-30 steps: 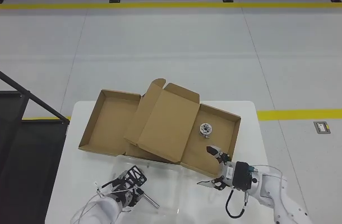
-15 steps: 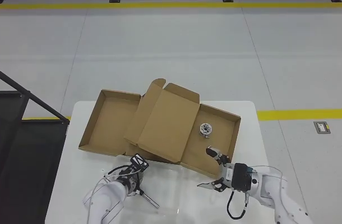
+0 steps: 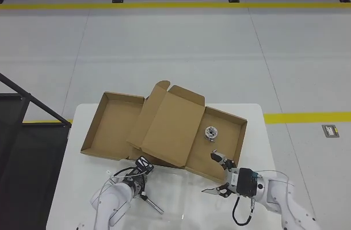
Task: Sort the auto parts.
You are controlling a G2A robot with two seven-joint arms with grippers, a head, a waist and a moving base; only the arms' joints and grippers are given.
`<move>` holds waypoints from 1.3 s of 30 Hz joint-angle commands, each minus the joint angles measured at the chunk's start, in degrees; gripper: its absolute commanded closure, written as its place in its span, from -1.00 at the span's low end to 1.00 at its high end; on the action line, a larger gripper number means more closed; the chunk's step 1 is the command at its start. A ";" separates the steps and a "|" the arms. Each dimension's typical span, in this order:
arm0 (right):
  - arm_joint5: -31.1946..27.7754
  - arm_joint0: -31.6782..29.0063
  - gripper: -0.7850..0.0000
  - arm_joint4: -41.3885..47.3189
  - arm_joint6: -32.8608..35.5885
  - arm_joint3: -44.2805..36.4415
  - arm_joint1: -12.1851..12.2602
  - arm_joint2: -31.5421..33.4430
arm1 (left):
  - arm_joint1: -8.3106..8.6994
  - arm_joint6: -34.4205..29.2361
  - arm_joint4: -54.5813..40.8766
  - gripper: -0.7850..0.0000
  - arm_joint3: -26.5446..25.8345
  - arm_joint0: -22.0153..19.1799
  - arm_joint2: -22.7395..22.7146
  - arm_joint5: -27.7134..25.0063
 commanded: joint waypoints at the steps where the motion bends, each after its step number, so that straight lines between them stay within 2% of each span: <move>1: -0.04 0.11 -1.00 0.02 -0.15 0.14 0.09 -0.06 | -0.07 -0.10 -0.08 0.02 0.54 -0.40 0.11 0.19; 11: 0.43 0.27 -1.00 0.15 -0.85 0.58 0.51 -0.46 | -0.34 -0.16 -0.31 0.07 2.34 -1.52 0.63 0.46; 15: 0.63 0.38 -1.00 0.14 -0.82 0.62 0.66 -0.72 | -0.41 -0.24 -0.33 0.23 2.71 -1.73 0.81 0.38; 18: 0.83 0.45 -1.00 0.33 -0.87 0.69 0.75 -0.87 | -0.45 -0.23 -0.22 0.57 2.83 -1.82 0.91 0.32; 20: 0.92 0.50 -1.00 0.40 -0.88 0.73 0.82 -0.98 | -0.48 -0.22 -0.19 0.73 2.83 -1.78 0.93 0.34; 21: 0.96 0.53 -1.00 0.44 -0.89 0.74 0.85 -1.03 | -0.48 -0.23 -0.17 0.98 2.80 -1.76 0.92 0.35; 30: 1.20 0.75 -1.00 0.84 -0.85 0.86 1.15 -1.42 | -0.42 0.12 -0.07 1.00 1.43 -1.02 0.41 -0.06; 34: 1.29 0.86 -1.00 0.94 -1.05 0.90 1.26 -1.68 | -0.02 0.19 0.61 1.00 -3.23 1.74 -0.90 -0.75; 39: 1.26 1.24 -1.00 0.94 -1.30 1.16 1.35 -2.28 | 0.73 0.74 1.61 1.00 -12.21 7.47 -3.76 -2.13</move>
